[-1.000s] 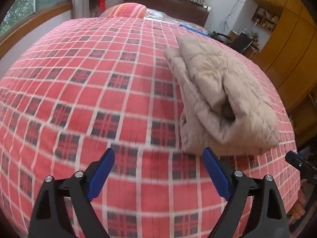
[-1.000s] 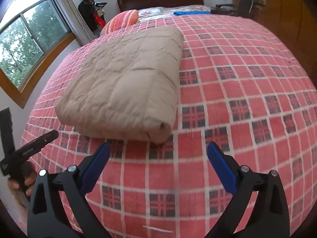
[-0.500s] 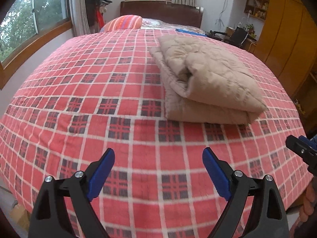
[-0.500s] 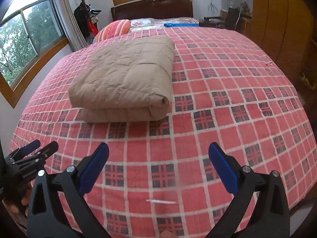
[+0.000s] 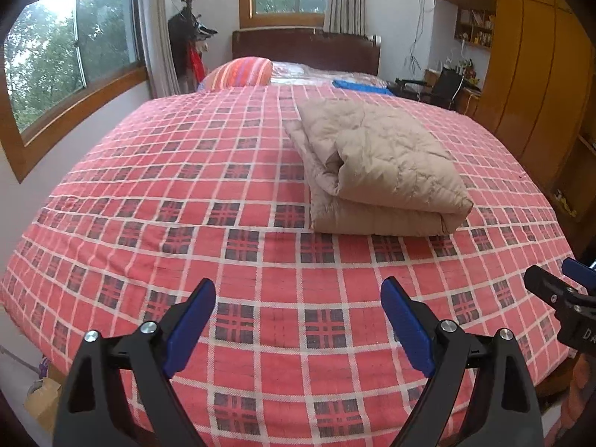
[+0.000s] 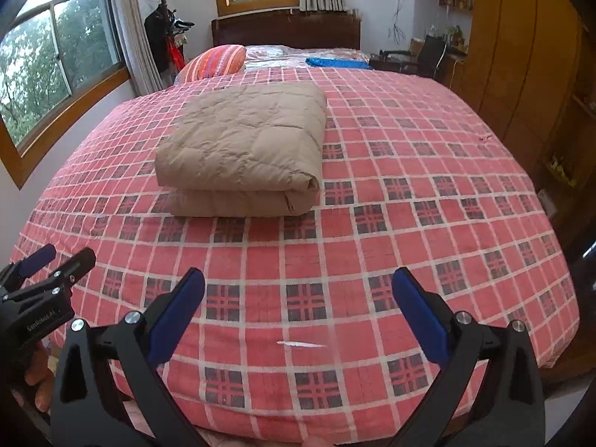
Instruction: Fold large clothes
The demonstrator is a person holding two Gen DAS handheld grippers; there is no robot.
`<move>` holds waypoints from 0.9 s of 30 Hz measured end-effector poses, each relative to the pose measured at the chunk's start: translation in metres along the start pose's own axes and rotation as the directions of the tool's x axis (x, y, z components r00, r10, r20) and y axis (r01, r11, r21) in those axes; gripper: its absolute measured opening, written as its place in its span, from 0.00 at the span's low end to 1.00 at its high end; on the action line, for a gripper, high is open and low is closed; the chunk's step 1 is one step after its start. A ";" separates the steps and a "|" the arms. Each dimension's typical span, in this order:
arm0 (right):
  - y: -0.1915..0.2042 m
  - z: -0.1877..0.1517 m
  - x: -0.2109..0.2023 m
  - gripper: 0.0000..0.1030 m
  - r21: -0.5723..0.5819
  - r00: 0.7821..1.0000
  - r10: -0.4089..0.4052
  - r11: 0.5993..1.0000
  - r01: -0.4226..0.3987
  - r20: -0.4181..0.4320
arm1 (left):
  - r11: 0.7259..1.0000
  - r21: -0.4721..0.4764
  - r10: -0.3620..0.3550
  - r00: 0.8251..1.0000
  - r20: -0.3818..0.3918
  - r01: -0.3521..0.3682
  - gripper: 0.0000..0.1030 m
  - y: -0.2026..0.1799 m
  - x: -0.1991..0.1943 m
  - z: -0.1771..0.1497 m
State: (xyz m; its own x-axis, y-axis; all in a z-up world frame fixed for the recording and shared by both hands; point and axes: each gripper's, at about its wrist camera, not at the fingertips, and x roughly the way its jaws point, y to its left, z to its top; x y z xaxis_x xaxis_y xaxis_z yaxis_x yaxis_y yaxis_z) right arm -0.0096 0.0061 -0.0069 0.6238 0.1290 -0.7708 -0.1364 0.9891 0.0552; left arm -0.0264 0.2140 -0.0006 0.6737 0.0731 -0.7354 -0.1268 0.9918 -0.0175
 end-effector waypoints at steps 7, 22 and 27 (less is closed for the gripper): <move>0.000 -0.008 -0.013 0.97 -0.006 1.000 -0.012 1.000 0.012 -0.001 | 1.000 -0.010 0.011 1.000 0.021 -0.010 0.88 0.001 -0.015 -0.008; -0.003 -0.017 -0.030 0.97 -0.019 0.999 -0.007 1.000 0.008 0.037 | 1.000 0.004 0.030 0.998 0.063 -0.031 0.89 0.002 -0.037 -0.016; -0.003 -0.017 -0.033 0.97 -0.020 0.999 -0.010 1.000 0.011 0.045 | 0.999 0.007 0.035 0.997 0.065 -0.036 0.89 0.001 -0.038 -0.017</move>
State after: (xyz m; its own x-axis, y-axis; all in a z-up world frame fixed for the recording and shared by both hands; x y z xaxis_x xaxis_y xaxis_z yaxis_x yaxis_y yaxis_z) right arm -0.0430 -0.0026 0.0070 0.6591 0.1223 -0.7420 -0.1451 0.9888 0.0342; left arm -0.0644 0.2107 0.0163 0.7147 0.1145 -0.6900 -0.1457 0.9892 0.0133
